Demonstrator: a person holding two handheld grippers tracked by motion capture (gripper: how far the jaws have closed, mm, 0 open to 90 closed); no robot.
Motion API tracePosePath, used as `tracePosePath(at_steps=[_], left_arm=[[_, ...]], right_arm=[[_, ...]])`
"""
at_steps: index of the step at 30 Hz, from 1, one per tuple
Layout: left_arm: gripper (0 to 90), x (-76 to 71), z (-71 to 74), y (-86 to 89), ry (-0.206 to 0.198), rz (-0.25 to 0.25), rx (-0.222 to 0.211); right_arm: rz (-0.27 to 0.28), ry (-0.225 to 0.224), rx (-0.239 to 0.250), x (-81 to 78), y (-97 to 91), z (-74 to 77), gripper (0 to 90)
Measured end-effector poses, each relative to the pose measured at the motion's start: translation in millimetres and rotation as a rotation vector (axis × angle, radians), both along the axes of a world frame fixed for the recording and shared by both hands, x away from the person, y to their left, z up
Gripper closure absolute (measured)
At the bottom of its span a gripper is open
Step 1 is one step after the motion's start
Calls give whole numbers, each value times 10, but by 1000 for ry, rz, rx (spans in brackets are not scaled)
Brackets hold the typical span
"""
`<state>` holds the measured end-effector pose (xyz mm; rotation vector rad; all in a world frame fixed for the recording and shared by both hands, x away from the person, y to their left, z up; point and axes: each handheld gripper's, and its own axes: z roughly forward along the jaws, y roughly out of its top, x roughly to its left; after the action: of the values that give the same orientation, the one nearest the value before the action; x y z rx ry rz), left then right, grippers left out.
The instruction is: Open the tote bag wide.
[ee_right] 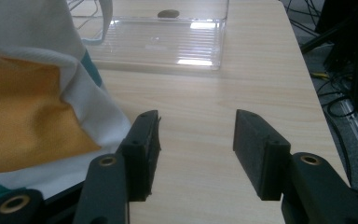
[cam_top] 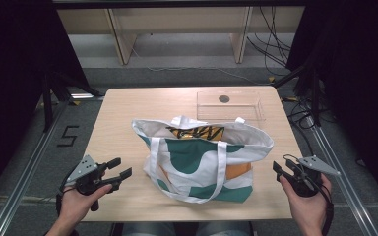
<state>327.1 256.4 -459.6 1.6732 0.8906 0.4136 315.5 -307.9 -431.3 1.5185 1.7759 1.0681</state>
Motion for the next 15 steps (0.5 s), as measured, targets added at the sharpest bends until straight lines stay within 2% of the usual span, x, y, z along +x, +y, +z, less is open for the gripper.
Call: tracePosePath(at_steps=[2, 3, 4, 6, 7, 8, 10, 11, 12, 13, 15], left_arm=[[375, -12, 12, -49, 1, -13, -15], [377, -20, 21, -74, 3, -20, -23], [382, -22, 31, -99, -2, -32, -35], [395, -39, 67, -149, -12, -37, -44], [412, -47, 89, -172, -13, -43, -47], [433, -56, 115, -192, -15, -50, -43], [448, -78, 160, -253, -29, -62, -45], [451, -83, 181, -294, -44, -83, -49], [451, -103, 210, -336, -51, -91, -52], [451, -121, 246, -372, -66, -107, -50], [450, -162, 316, -440, -81, -119, -54]], right_arm=[[-19, 1, -8, -2, 3, 2, 507], [-4, -13, -9, 3, -10, 3, 506], [-26, -4, 8, -5, 9, 2, 506], [-37, 3, 13, 2, 9, 1, 506], [-9, -20, -13, 23, -23, -11, 505], [-11, -13, -10, 21, -21, -18, 505], [-14, -16, -15, 12, -30, -21, 502], [-25, 0, 13, -6, -21, -16, 501], [-42, -7, 25, 1, -13, -20, 500], [-14, -26, -6, 17, -51, -22, 500], [-36, -13, 24, -11, -17, 0, 500]])
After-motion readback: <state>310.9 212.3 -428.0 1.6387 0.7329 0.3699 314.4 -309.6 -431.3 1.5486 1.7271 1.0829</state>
